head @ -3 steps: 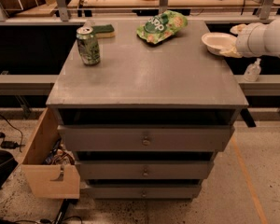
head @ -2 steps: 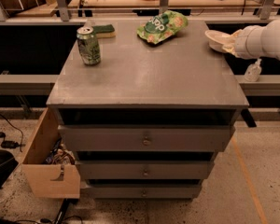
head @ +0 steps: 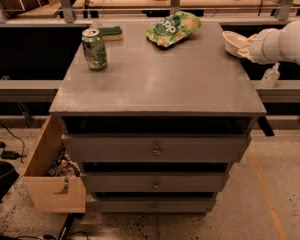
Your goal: Move paper bowl near green can
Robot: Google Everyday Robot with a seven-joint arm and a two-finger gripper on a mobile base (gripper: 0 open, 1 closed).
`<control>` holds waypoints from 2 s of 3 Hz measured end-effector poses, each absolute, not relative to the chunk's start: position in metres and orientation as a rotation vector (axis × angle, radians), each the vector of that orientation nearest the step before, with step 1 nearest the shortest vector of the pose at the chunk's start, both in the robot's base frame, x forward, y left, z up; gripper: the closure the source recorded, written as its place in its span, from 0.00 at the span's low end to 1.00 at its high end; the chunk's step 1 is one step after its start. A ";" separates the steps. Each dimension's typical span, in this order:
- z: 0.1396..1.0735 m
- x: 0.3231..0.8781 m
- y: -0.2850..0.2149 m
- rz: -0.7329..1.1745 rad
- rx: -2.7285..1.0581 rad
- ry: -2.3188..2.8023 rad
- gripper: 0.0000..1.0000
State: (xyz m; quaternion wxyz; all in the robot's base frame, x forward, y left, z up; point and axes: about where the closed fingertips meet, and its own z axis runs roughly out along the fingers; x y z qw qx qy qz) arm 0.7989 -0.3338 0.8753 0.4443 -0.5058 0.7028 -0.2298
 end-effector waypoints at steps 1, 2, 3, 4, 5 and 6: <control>0.875 0.799 -0.334 -0.570 -1.254 1.742 1.00; 0.883 0.803 -0.332 -0.588 -1.290 1.733 1.00; 0.921 0.806 -0.332 -0.683 -1.382 1.682 1.00; 0.968 0.796 -0.317 -0.755 -1.463 1.568 1.00; 0.980 0.783 -0.292 -0.749 -1.503 1.491 1.00; 0.992 0.758 -0.260 -0.722 -1.525 1.390 1.00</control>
Offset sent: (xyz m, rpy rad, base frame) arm 0.0083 0.0004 0.0245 -0.0797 0.0055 0.0296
